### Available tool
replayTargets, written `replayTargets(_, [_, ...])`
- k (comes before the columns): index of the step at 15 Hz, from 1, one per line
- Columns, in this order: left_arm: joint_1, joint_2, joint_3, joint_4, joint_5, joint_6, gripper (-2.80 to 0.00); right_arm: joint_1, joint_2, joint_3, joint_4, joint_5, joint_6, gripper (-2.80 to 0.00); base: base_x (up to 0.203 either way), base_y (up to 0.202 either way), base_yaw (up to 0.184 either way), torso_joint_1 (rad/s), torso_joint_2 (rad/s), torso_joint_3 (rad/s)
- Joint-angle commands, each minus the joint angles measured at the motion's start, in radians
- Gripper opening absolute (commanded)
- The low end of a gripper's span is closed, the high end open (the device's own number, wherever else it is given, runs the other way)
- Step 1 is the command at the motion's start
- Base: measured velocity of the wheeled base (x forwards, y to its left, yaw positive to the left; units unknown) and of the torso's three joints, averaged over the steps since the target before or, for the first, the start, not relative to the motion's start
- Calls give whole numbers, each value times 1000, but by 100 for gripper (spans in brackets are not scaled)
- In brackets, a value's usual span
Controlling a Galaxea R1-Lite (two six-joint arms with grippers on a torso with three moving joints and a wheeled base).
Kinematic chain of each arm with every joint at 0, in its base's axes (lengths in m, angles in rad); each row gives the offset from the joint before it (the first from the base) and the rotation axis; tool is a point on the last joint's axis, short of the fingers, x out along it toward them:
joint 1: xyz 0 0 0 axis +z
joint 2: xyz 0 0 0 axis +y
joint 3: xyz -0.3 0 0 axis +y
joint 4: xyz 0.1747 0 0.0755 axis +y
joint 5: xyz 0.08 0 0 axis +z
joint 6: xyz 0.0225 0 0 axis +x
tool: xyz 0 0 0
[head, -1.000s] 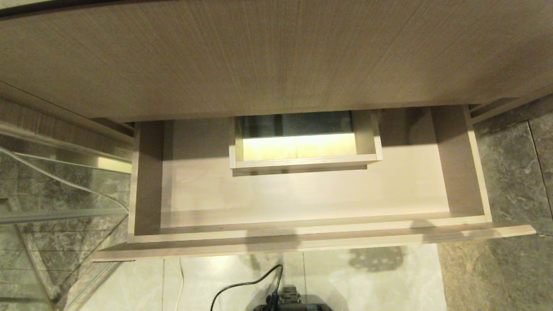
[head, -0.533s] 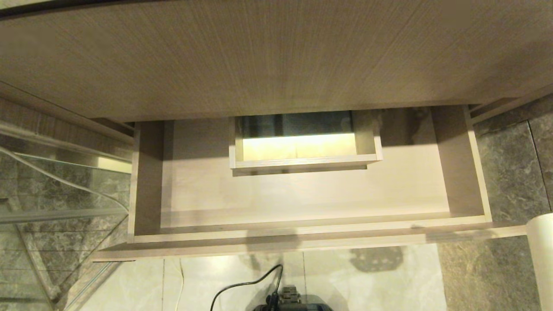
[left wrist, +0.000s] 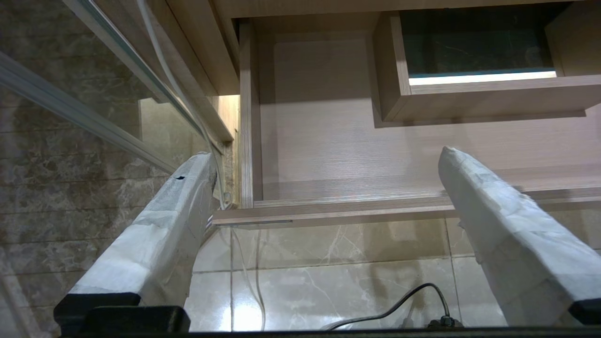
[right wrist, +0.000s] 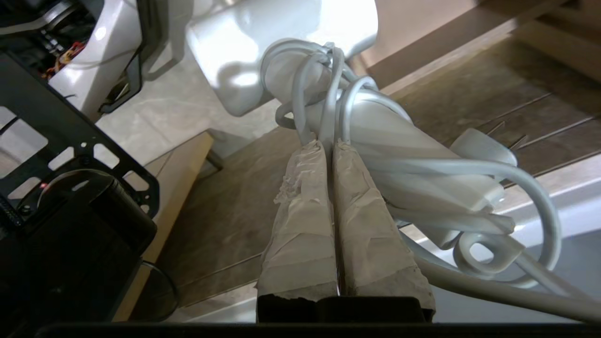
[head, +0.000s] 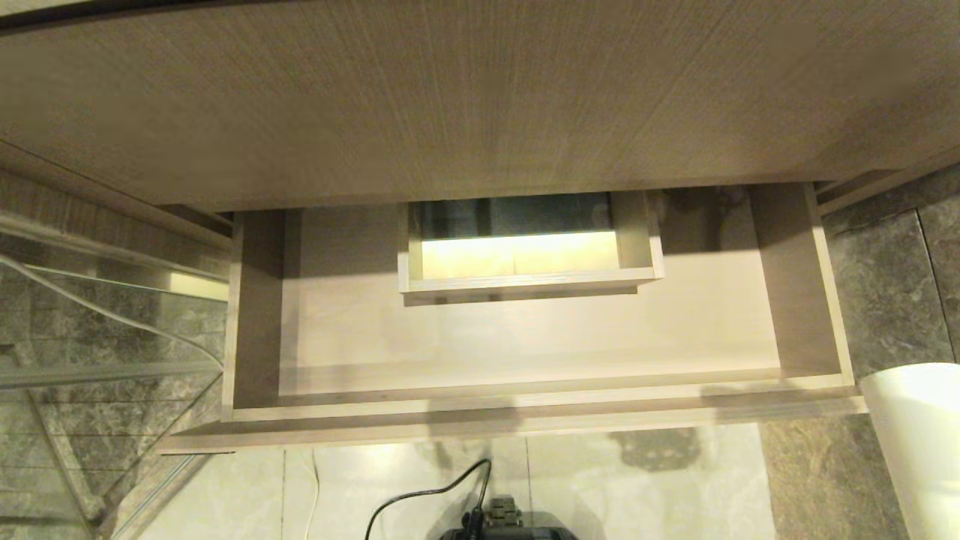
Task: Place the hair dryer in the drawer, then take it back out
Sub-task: Put it into the drawer
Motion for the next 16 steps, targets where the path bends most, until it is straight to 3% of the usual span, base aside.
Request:
replayTargets(1, [0, 0, 40, -1, 0, -1, 0, -3, 53, 23, 5, -16, 5, -280, 0, 0, 0, 0, 0, 0])
replayTargets(9, [0, 0, 40, -1, 0, -1, 0, -28, 164, 112, -2, -31, 37, -280, 0, 0, 0, 0, 0, 0])
replayTargets(16, [0, 0, 40, -1, 0, 0, 0, -50, 272, 198, -156, -33, 72, -280, 0, 0, 0, 0, 0, 0])
